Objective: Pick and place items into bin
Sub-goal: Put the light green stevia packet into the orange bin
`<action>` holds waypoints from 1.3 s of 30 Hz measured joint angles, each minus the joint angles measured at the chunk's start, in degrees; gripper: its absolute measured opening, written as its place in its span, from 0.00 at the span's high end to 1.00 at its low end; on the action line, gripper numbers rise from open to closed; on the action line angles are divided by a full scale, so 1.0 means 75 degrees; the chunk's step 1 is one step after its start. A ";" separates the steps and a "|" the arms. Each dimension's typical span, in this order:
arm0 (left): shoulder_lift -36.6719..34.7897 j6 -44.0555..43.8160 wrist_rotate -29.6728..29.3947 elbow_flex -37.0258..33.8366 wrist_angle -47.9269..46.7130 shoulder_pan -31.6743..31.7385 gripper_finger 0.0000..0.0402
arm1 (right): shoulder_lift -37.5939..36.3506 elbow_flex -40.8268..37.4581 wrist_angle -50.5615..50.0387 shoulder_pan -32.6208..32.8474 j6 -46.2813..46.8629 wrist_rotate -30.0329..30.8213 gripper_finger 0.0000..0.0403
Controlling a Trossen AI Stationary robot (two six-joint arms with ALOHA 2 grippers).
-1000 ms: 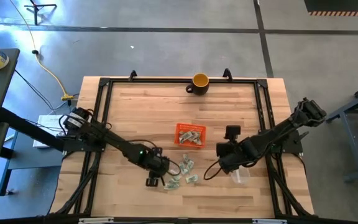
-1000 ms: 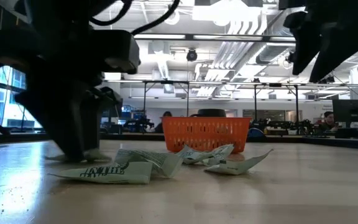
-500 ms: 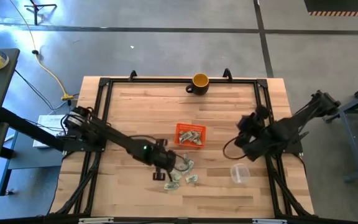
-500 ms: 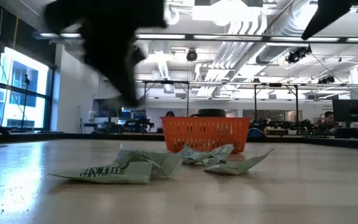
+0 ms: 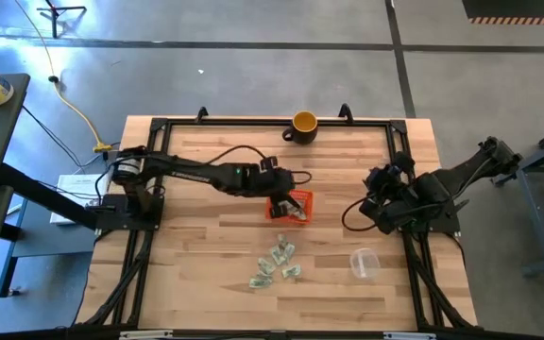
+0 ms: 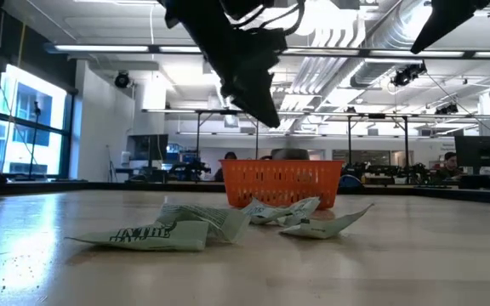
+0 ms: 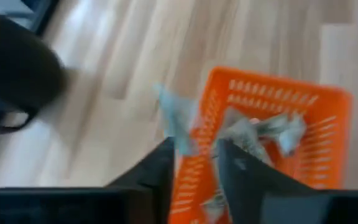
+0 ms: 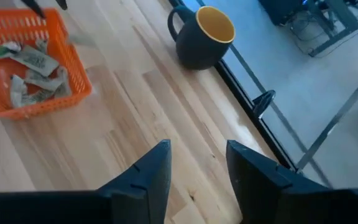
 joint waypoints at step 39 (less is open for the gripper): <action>-0.1676 -0.7869 -0.1062 0.0015 -0.3723 -0.3729 0.67 | 0.3390 -0.1755 0.7640 -0.5894 -1.2216 -0.5220 0.45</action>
